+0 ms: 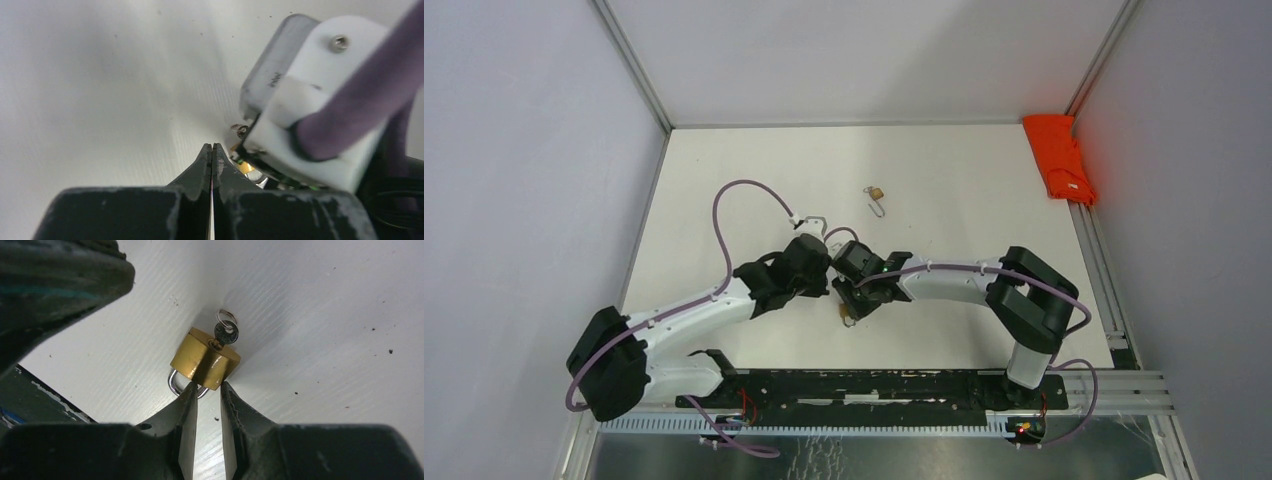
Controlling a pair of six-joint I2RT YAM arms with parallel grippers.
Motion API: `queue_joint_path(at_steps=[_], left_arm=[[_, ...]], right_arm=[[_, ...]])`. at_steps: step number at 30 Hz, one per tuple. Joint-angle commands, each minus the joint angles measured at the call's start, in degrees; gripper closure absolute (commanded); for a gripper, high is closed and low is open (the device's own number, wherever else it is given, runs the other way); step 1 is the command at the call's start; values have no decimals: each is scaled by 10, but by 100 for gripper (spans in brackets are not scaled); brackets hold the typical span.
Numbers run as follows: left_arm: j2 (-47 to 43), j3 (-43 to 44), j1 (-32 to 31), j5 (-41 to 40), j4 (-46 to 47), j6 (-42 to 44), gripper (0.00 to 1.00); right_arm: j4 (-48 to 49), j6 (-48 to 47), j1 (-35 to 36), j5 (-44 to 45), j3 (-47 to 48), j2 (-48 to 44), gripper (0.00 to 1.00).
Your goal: Unlock with the key
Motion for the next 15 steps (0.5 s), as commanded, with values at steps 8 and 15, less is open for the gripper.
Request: queue_joint_path(at_steps=[8,15], left_arm=[[-104,-73,-4,71,22,-54,94],[-6,-25,-46,86,4,-75,92]], right_arm=[[-103,18,0,172,-5,-125,61],[-112,27,-22,221,-20,-254,58]])
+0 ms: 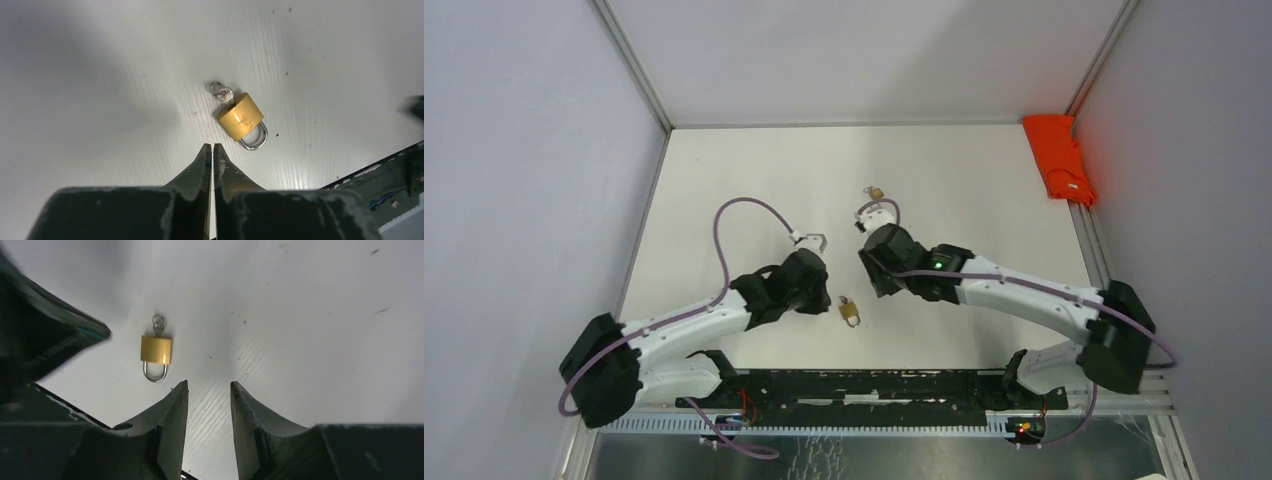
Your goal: Unlock with the key
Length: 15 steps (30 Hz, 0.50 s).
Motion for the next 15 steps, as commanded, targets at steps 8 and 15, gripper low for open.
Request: queue_joint_path(at_steps=[8,15], left_arm=[[208,135,-119,-42,-18,-54,96],[263,168,-124,-62,-38,-45,97]], right_arm=[[-21,-23,-64,85,-21,-172,61],[0,-32,-73,59,-60,-201,61]])
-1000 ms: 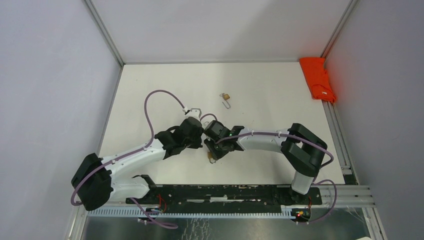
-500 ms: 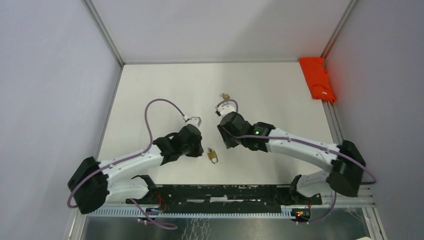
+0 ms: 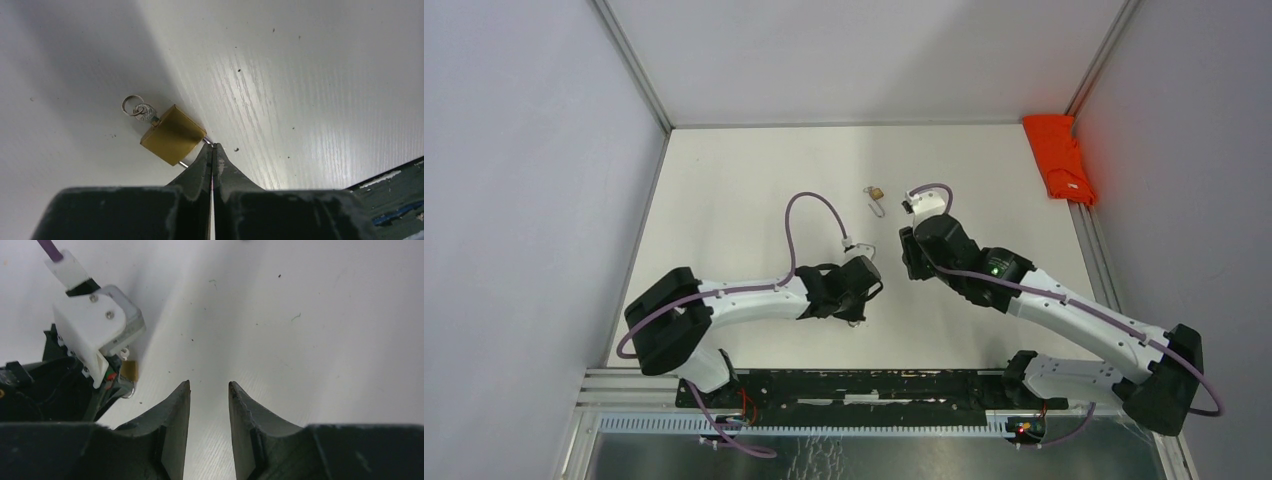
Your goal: Unlock with the key
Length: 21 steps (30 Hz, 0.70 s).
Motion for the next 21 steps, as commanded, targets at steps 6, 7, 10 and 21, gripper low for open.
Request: queue_joint_path(at_steps=[6,7,10,21], left_arm=[[19,14,-4,-37,-50,-23,97],[16,9,-4,-37,-50,-24,97],[19,-5,-5,-50,-50,-26,97],[16,35,5,-156,-151,17,97]], right_arm=[[13,-12,-10,-3,-30,-15,61],[14,-12,-10,-4,-30,-14,61],[21,-12,-11,-11,-30,-15,61],[35,-7,-11,-30,-41,-12,60]])
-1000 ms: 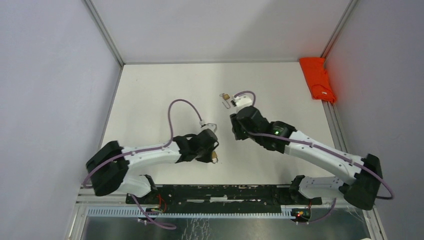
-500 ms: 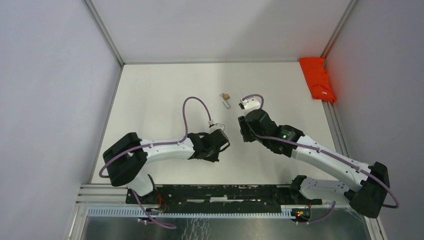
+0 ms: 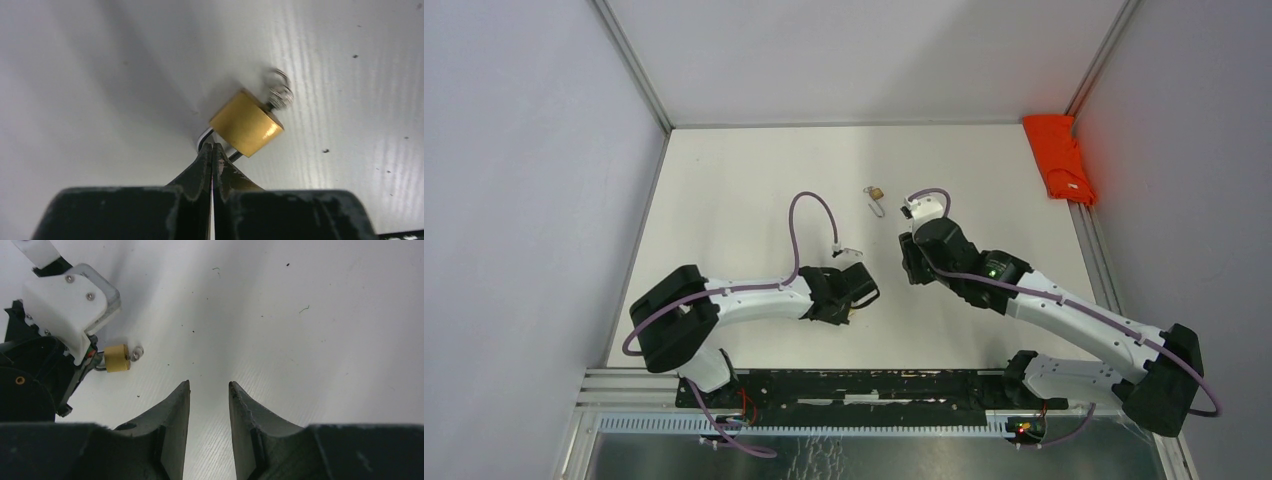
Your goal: Unlock with the key
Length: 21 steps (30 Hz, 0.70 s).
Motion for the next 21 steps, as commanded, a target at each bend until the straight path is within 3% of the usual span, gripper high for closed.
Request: queue_joint_path(at_steps=[1,12,17,21], left_arm=[[-11,35,8,-75,-60,23,97],[-24,35,38,-39,-36,56,95],[-68,53,39,-16,-38,62,88],[-103,32,38,8,1,87,76]], right_arm=[[26,1,-1,-8,-8,-9,60],[41,-3,-1,-23,-18,-2,60],[54,-8,-1,-32,-27,0,60],[58,-10,-1,-43,-26,4,60]])
